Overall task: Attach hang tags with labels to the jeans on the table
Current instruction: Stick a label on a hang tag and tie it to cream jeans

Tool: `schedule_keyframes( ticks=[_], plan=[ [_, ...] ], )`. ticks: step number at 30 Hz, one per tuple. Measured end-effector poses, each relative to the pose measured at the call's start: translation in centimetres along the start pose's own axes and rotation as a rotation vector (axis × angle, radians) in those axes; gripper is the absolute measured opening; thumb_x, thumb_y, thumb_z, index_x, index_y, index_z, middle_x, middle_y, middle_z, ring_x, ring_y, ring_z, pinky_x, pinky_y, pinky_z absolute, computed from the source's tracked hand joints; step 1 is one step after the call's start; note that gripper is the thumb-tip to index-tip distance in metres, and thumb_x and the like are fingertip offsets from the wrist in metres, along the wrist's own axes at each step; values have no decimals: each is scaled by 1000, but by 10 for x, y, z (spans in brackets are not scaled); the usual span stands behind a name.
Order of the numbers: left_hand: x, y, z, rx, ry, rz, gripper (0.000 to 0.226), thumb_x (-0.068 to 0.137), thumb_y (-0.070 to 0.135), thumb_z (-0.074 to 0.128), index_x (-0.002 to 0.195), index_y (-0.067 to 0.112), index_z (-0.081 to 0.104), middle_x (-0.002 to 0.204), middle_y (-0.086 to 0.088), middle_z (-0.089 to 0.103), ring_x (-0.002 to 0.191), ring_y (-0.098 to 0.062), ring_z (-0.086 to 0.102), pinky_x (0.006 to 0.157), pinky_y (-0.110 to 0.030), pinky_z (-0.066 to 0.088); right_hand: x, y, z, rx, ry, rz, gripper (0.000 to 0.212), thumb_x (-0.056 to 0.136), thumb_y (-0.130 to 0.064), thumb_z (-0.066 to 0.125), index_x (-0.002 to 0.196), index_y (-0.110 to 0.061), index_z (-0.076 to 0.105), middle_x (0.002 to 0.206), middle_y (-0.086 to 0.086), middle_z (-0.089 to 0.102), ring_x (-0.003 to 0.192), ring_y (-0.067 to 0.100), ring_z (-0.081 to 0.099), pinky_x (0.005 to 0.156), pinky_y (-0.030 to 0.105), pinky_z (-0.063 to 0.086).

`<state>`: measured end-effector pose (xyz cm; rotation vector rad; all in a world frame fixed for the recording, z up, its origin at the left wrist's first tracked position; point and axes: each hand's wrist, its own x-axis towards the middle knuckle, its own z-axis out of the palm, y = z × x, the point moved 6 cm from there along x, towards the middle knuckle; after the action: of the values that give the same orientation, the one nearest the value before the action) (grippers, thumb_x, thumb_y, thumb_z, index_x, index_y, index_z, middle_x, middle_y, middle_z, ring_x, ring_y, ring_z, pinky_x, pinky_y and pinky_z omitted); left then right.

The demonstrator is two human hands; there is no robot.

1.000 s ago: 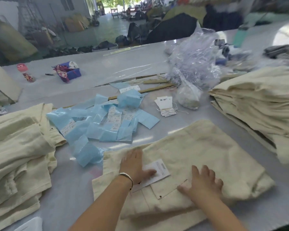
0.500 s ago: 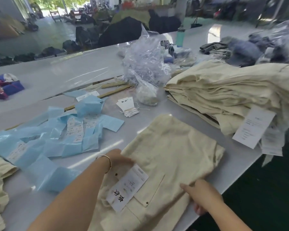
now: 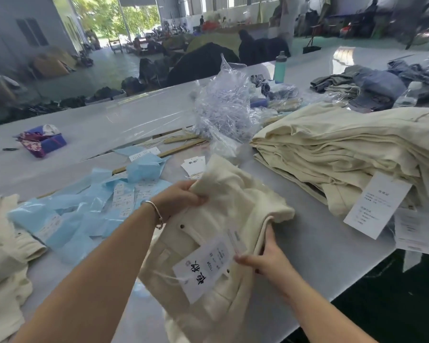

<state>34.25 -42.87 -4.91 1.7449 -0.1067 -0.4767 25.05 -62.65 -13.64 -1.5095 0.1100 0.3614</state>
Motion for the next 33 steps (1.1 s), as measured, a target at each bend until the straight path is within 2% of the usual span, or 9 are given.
schedule_keyframes(
  ticks=[5, 8, 12, 14, 20, 24, 27, 29, 33],
  plan=[
    [-20, 122, -12, -133, 310, 329, 22, 87, -3, 58, 105, 8, 65, 84, -1, 75, 72, -15, 71, 61, -27, 57, 24, -156, -52, 22, -26, -393, 80, 74, 13, 65, 143, -21, 41, 118, 7, 66, 104, 25, 66, 83, 42, 58],
    [-27, 194, 13, -209, 457, 521, 23, 91, -2, 55, 112, 7, 62, 82, 1, 76, 74, -15, 72, 62, -28, 58, 23, -262, -97, -133, -28, -619, 51, 77, 11, 59, 122, -12, 59, 107, 14, 69, 94, 28, 69, 77, 43, 60],
    [-11, 284, 73, -170, 522, 728, 41, 89, -5, 57, 127, 9, 51, 104, -11, 69, 95, -27, 67, 84, -42, 57, 8, -374, -164, -397, 93, -914, 57, 81, -8, 69, 134, -21, 51, 113, -1, 63, 97, 8, 63, 72, 25, 57],
    [6, 321, 103, -116, 547, 798, 53, 89, -6, 59, 136, 9, 42, 117, -14, 62, 106, -29, 64, 92, -43, 54, 0, -412, -204, -426, 168, -1005, 64, 79, 3, 62, 136, -23, 49, 112, -6, 63, 92, -1, 62, 72, 21, 56],
    [96, 357, 190, -335, 409, 945, 56, 85, -7, 61, 135, 10, 42, 118, -12, 65, 101, -22, 67, 84, -34, 56, -10, -473, -329, -504, 422, -1202, 71, 72, 2, 45, 130, -39, 45, 104, -36, 57, 92, -24, 53, 75, 1, 40],
    [206, 278, 259, -635, 295, 481, 49, 91, -6, 53, 138, 3, 43, 128, -23, 59, 104, -34, 62, 82, -41, 56, 61, -455, -400, -943, 667, -962, 63, 82, 0, 53, 141, -19, 45, 132, 10, 57, 115, 23, 55, 78, 12, 38],
    [247, 191, 317, -515, 356, -14, 4, 91, -4, 53, 89, -1, 55, 64, -16, 59, 45, -12, 55, 40, -15, 38, 140, -364, -438, -1360, 484, -358, 46, 92, -20, 59, 135, -9, 48, 132, 18, 54, 117, 34, 53, 92, 32, 43],
    [261, 161, 323, -435, 432, -107, 21, 88, -4, 58, 74, 8, 48, 44, -5, 42, 21, -7, 34, 28, -9, 22, 173, -289, -449, -1519, 206, -56, 48, 96, -42, 52, 132, -9, 52, 137, 15, 52, 124, 33, 50, 102, 38, 41],
    [276, 164, 315, -385, 433, -137, 27, 84, -4, 59, 109, 5, 51, 71, -13, 54, 45, -15, 56, 42, -17, 42, 188, -246, -460, -1386, 176, -17, 48, 96, -53, 41, 130, -21, 54, 144, 9, 46, 132, 30, 42, 109, 46, 34]
  ],
)
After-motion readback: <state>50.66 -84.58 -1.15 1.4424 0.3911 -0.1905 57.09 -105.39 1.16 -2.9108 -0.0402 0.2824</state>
